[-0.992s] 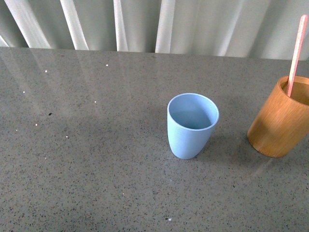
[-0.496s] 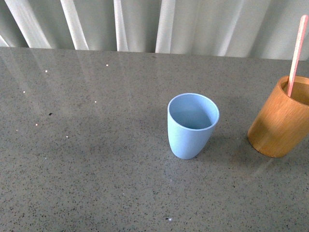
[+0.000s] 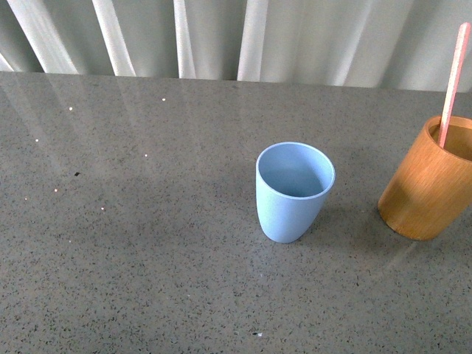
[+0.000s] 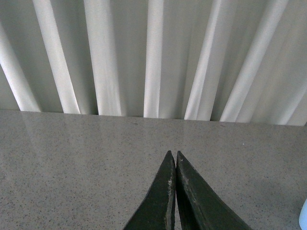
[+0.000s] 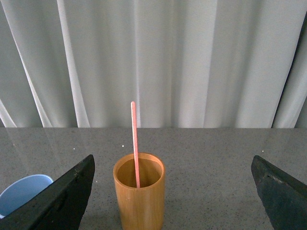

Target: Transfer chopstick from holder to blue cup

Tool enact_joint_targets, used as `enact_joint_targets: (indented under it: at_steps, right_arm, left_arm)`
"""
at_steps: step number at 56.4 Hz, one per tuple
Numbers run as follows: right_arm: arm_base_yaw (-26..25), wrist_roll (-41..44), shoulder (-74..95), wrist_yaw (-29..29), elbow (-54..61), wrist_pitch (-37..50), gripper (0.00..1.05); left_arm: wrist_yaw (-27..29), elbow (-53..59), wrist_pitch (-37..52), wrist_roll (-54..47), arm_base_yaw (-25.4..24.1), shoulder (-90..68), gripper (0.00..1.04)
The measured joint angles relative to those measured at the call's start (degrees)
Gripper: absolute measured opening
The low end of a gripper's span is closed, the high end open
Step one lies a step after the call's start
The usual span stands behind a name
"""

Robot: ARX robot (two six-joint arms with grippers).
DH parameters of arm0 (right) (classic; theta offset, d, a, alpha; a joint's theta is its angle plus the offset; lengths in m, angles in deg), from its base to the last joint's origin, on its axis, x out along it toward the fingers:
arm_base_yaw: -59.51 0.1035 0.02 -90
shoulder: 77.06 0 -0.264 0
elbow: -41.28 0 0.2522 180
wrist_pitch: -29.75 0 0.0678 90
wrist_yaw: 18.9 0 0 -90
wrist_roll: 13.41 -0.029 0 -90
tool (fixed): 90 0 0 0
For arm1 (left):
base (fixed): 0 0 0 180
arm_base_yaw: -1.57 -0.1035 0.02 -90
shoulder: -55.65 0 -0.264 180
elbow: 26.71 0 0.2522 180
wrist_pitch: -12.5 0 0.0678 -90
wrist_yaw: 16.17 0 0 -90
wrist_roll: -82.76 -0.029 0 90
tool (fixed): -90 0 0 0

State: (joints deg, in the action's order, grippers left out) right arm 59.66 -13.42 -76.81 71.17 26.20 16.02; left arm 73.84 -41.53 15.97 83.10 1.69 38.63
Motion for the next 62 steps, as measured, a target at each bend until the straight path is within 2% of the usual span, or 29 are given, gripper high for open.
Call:
enact_joint_targets:
  at_steps: [27, 33, 47, 52, 59, 62]
  right_arm:
    - [0.00, 0.00, 0.00, 0.00, 0.00, 0.00, 0.95]
    - [0.00, 0.00, 0.00, 0.02, 0.00, 0.00, 0.95]
    - [0.00, 0.00, 0.00, 0.00, 0.00, 0.00, 0.95]
    - [0.00, 0.00, 0.00, 0.00, 0.00, 0.00, 0.95]
    - [0.00, 0.00, 0.00, 0.00, 0.00, 0.00, 0.95]
    - [0.00, 0.00, 0.00, 0.00, 0.00, 0.00, 0.95]
  left_arm:
    - [0.00, 0.00, -7.15, 0.00, 0.00, 7.17, 0.04]
    - [-0.02, 0.00, -16.57, -0.07, 0.00, 14.78, 0.04]
    - [0.00, 0.00, -17.18, -0.07, 0.00, 16.81, 0.04]
    - [0.00, 0.00, -17.20, -0.07, 0.00, 16.79, 0.15]
    - [0.00, 0.00, -17.20, -0.07, 0.00, 16.83, 0.44]
    - [-0.02, 0.00, -17.20, -0.07, 0.00, 16.83, 0.52]
